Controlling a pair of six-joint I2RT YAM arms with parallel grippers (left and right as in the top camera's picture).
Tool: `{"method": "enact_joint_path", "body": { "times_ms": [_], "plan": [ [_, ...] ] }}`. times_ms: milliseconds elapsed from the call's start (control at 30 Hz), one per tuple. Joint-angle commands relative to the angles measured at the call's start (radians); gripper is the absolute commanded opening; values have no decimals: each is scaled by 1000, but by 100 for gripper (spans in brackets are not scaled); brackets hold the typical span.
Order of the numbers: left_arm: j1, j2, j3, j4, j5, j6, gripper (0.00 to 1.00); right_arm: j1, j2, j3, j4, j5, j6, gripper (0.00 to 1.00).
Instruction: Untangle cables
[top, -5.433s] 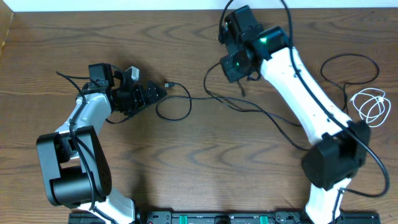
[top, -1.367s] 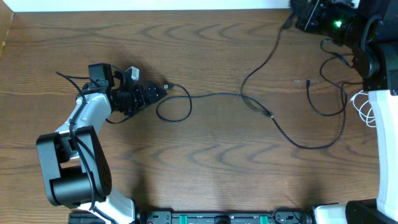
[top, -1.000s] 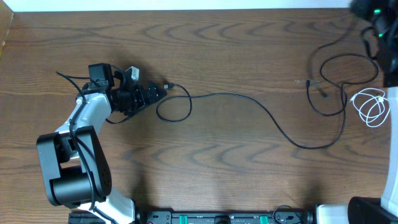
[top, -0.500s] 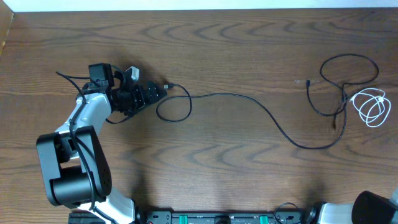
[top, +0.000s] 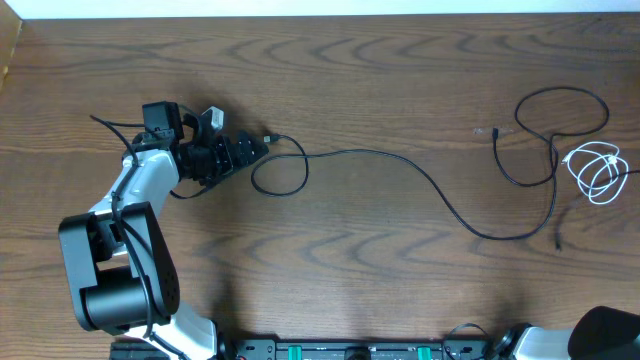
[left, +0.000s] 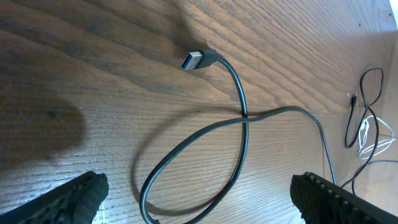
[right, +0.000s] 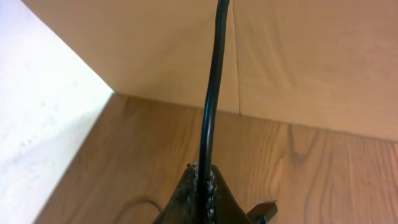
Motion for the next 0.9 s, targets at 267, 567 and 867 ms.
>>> {"method": "enact_joint_path", "body": {
  "times_ms": [267,567,867],
  "plan": [
    [5,13,4,-1,-10,6,98,-22,-30,3,73,-178,-220,1],
    [5,13,4,-2,-10,6,98,-22,104,-32,3,-261,-228,1],
    [5,13,4,-2,-10,6,99,-22,328,-32,-126,-261,-227,1]
  ]
}}
